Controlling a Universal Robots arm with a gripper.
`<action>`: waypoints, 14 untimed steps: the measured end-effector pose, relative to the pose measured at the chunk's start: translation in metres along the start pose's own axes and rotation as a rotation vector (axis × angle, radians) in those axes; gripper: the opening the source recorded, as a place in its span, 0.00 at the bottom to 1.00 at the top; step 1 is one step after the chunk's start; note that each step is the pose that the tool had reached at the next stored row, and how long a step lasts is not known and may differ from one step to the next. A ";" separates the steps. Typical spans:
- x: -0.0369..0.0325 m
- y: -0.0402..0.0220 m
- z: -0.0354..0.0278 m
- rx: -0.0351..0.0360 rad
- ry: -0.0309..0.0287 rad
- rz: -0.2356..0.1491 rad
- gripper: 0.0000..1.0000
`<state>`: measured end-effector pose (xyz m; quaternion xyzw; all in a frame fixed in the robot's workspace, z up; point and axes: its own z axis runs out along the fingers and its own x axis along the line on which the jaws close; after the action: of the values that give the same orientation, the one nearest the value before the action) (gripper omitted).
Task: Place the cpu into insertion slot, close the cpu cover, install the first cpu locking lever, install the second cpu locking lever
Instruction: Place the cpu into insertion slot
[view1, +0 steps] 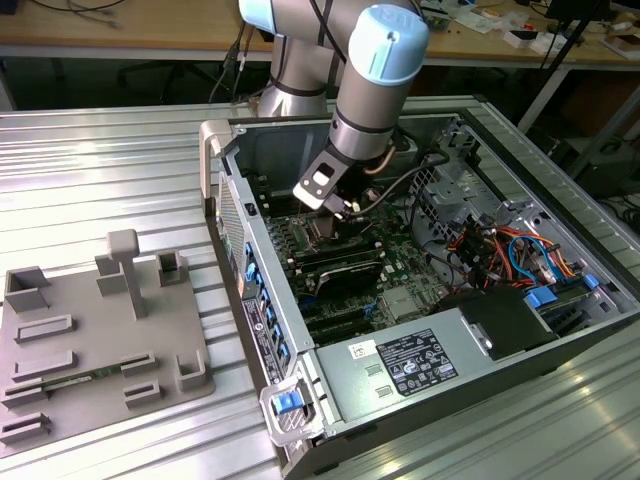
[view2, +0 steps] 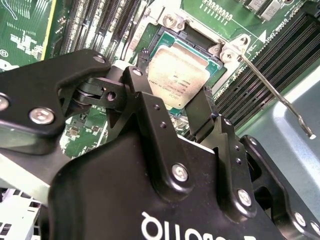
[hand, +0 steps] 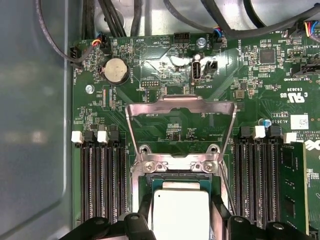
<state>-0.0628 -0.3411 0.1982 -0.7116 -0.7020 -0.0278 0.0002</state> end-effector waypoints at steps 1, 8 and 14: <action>0.0005 0.0000 0.0000 0.0002 0.0004 -0.005 0.55; 0.0008 0.0005 0.0011 0.0003 0.0011 -0.011 0.55; 0.0004 0.0003 0.0020 0.0009 0.0006 -0.015 0.55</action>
<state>-0.0624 -0.3407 0.1962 -0.7062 -0.7075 -0.0277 0.0006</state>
